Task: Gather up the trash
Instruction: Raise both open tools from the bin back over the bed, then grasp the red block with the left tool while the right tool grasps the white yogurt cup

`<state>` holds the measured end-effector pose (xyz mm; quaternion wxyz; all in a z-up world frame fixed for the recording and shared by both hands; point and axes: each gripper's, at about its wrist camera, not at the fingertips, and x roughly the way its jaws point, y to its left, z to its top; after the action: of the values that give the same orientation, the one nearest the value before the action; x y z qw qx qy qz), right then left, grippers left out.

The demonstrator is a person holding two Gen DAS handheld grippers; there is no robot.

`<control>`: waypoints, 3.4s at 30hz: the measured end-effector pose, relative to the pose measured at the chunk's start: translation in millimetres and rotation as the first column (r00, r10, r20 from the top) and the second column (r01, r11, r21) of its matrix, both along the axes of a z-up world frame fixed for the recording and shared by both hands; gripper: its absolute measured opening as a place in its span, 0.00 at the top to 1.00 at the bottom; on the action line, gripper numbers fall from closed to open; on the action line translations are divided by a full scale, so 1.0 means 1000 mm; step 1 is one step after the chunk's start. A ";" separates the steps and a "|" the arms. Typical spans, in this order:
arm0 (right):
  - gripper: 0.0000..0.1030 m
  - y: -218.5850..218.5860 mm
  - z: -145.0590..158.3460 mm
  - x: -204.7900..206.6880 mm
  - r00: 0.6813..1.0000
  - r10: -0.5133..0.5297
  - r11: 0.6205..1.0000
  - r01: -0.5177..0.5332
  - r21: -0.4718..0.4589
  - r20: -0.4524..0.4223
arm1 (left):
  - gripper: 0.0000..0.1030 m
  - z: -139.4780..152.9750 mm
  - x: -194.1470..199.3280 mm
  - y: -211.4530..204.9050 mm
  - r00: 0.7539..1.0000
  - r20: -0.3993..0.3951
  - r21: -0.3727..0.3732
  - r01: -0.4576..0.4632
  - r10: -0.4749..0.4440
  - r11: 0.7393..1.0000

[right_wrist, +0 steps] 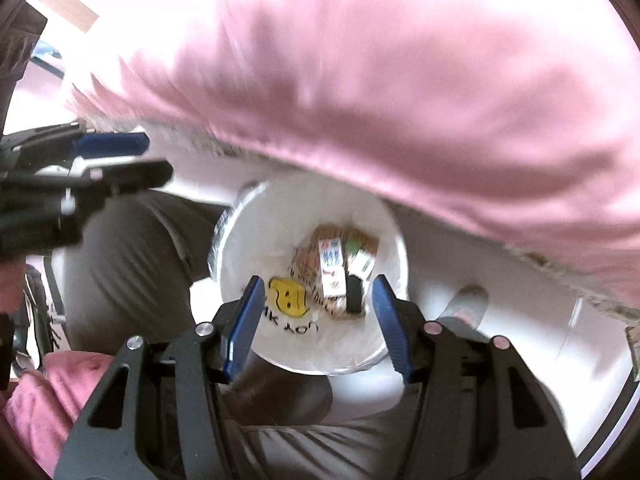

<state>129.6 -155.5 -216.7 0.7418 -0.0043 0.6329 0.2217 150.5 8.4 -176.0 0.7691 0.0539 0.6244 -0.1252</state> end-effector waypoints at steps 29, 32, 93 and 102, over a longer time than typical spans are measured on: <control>0.31 -0.134 0.229 0.105 0.827 -0.296 0.954 0.280 0.107 0.478 | 0.42 0.140 0.131 0.017 0.951 0.296 0.064 -0.113 0.090 0.991; 0.31 -0.143 0.233 0.122 0.819 -0.313 0.949 0.295 0.116 0.480 | 0.42 0.140 0.151 0.020 0.951 0.286 0.050 -0.139 0.120 0.989; 0.59 -0.240 0.080 0.601 0.794 -0.506 0.860 0.495 0.124 0.337 | 0.78 0.031 0.429 0.049 0.922 0.193 -0.012 -0.341 0.336 0.940; 0.88 -0.223 0.081 0.595 0.805 -0.468 0.878 0.471 0.088 0.365 | 0.79 0.037 0.425 0.045 0.933 0.202 -0.019 -0.300 0.297 0.954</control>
<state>724.6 -378.3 -135.9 0.8805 0.1075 0.4610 0.0244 575.6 53.7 -139.0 0.8384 -0.0245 0.5445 0.0029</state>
